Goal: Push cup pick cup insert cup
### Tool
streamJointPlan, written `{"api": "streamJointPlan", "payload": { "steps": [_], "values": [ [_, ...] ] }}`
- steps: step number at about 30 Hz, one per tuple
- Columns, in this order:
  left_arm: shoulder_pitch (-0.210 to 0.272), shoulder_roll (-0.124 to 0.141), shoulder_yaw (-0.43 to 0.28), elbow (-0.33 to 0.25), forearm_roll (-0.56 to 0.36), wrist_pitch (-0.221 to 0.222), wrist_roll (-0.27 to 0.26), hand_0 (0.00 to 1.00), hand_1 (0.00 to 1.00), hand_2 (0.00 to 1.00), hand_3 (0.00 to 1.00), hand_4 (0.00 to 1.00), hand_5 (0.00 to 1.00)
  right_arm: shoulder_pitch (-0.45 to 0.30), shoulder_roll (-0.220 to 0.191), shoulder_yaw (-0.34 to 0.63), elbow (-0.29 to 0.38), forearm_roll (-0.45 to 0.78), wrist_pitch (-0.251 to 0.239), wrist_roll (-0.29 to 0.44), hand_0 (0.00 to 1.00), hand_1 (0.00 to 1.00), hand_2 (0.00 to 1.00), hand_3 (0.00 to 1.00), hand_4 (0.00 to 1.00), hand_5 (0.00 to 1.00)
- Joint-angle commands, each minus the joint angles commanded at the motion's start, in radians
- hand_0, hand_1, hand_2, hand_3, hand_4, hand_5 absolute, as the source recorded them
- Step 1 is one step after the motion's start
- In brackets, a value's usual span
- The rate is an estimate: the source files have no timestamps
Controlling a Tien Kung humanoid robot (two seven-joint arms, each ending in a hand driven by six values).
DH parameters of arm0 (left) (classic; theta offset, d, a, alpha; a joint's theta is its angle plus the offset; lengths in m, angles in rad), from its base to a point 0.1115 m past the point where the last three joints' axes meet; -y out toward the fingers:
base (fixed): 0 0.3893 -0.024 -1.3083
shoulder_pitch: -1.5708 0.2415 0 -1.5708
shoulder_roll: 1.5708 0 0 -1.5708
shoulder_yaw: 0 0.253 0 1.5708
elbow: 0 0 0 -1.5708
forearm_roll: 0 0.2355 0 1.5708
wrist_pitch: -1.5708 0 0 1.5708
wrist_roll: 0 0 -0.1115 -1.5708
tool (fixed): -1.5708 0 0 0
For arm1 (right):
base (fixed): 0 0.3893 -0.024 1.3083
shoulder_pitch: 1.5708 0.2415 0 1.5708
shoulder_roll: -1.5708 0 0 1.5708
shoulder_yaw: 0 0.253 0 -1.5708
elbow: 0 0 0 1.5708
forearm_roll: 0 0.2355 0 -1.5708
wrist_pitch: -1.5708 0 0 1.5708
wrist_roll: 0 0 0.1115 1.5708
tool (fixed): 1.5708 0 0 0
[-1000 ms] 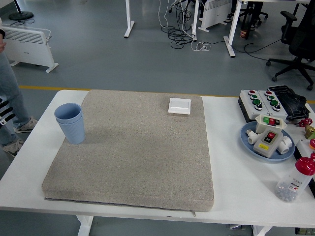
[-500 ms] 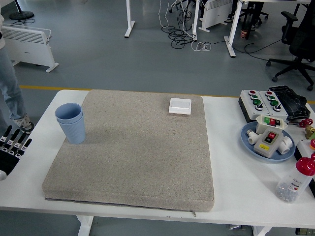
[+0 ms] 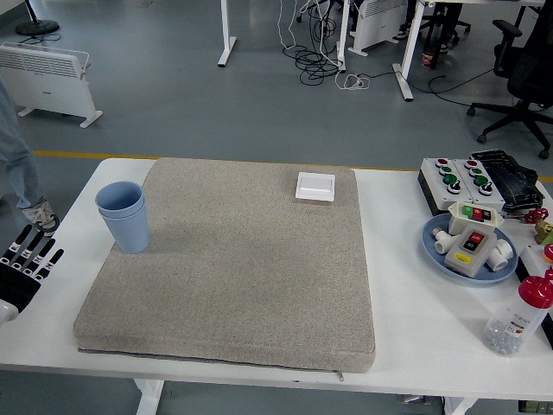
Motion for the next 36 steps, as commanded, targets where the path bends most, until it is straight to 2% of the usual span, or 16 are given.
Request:
{"api": "streamJointPlan", "payload": {
  "steps": [15,36],
  "values": [
    [-0.018,-0.015,0.008,0.019,-0.001,-0.003,-0.022,0.85,0.847,0.894,0.787,0.493,0.998,0.001,-0.001,-0.003,0.0,0.002,0.0,0.0,0.78,0.721,0.725,0.63,0.3,0.572],
    [-0.023,-0.007,0.009,0.025,-0.001,-0.004,-0.019,0.85,0.848,0.893,0.788,0.494,0.998,-0.004,-0.001,-0.001,0.0,-0.004,0.0,0.002,0.778,0.721,0.725,0.629,0.3,0.574]
  ]
}}
